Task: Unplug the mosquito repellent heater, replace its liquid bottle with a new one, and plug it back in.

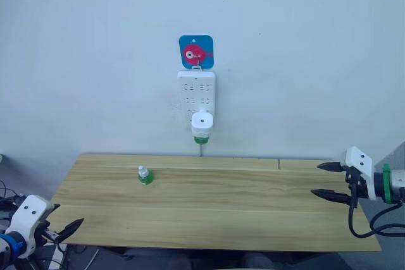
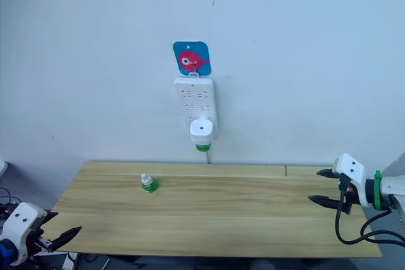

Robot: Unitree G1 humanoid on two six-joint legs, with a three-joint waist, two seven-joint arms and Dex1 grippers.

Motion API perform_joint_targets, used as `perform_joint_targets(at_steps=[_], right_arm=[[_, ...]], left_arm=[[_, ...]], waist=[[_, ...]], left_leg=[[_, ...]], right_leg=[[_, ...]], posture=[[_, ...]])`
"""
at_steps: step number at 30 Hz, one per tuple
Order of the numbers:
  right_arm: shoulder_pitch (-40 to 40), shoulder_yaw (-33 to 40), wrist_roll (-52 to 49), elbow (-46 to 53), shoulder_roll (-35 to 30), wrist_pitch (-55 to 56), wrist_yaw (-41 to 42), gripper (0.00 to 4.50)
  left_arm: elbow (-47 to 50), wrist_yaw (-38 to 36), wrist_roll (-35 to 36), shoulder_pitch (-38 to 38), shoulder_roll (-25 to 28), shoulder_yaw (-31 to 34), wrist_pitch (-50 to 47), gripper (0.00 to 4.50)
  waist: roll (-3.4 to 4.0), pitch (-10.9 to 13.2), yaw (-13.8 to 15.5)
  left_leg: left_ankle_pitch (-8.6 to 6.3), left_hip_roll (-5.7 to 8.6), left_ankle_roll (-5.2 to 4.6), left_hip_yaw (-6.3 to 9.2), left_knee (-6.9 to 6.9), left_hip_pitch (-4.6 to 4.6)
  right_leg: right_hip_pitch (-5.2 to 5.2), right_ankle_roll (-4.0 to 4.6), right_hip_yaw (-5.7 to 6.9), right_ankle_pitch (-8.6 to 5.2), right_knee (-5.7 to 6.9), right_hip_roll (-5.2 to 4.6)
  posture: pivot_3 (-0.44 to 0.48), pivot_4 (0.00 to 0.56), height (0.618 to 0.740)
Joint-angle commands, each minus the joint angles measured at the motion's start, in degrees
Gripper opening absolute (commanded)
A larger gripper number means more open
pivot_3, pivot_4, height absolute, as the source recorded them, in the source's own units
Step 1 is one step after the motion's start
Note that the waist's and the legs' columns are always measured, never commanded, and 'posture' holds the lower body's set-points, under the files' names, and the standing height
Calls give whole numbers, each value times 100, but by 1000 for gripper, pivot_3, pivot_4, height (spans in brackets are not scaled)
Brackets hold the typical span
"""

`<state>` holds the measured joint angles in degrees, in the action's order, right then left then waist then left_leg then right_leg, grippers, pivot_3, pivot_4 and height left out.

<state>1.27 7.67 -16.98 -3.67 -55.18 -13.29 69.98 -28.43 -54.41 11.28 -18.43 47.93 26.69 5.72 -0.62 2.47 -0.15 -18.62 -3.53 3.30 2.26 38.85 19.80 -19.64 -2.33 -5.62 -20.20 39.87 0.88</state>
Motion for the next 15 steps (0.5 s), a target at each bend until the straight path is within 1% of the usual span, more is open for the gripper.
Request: perform_joint_targets(at_steps=[1, 6, 8, 11, 13, 15], right_arm=[[6, 134, -85, 180, -74, -4, 42, 4464], [81, 227, -239, 425, -68, -215, 32, 4464], [92, 250, -291, 490, -65, -287, 21, 4464], [82, 249, -356, 529, -91, -375, 28, 4464], [49, 262, -423, 522, -109, -488, 51, 4464], [32, 282, -495, 521, -114, -590, 85, 4464]], left_arm=[[-154, -62, 34, 104, 166, 26, 209, 4500], [-523, -422, 140, 244, 228, 14, 431, 4500], [-565, -594, 232, 270, 233, 110, 734, 4500], [-689, -635, 338, 377, 268, 200, 811, 4500], [-765, -758, 562, 477, 279, 317, 741, 4500], [-896, -860, 599, 552, 365, 321, 784, 4500]], waist=[[0, 0, 0], [1, -1, -2], [-1, -2, -1], [-2, -3, 0], [-2, -3, -1], [-2, -3, -2]], left_leg=[[0, 0, 0, 0, 0, 0], [0, 0, 0, 0, 0, 0], [0, 0, 0, 0, 0, 0], [0, -1, 0, 0, 0, 1], [0, -1, 0, 0, 0, 0], [0, -1, 0, 0, 0, 0]], right_leg=[[0, 0, 0, 0, 0, 0], [-1, 0, 0, 0, 2, 1], [-1, 0, 0, 0, 1, 1], [-1, 0, 0, 0, 2, 1], [-1, 0, 1, 0, 2, 1], [-2, 0, 1, 0, 2, 1]], posture=[[61, 0, 740], [59, 0, 740], [59, 0, 740], [56, 0, 740], [54, 0, 740], [53, 0, 740]])
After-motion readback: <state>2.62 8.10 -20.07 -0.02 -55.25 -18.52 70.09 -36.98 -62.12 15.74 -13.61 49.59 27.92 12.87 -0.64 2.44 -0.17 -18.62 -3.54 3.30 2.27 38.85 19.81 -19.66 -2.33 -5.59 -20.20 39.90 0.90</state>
